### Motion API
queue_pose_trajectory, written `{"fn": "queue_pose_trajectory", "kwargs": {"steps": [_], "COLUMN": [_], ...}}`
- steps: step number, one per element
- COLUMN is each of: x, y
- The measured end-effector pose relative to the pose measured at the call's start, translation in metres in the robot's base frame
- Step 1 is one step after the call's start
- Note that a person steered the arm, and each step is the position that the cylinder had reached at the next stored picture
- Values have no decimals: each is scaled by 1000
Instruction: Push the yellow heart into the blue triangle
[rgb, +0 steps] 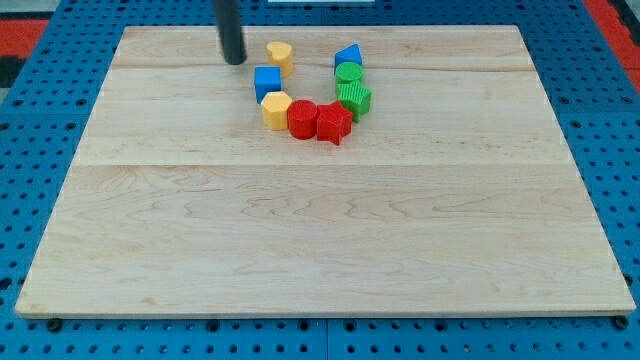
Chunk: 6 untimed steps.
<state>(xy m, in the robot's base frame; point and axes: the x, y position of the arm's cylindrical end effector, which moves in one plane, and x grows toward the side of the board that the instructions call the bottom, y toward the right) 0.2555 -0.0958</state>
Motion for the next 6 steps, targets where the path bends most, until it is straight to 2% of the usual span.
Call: {"fn": "queue_pose_trajectory", "kwargs": {"steps": [2,4,6], "x": [19,30,20], "y": [83,129,200]}}
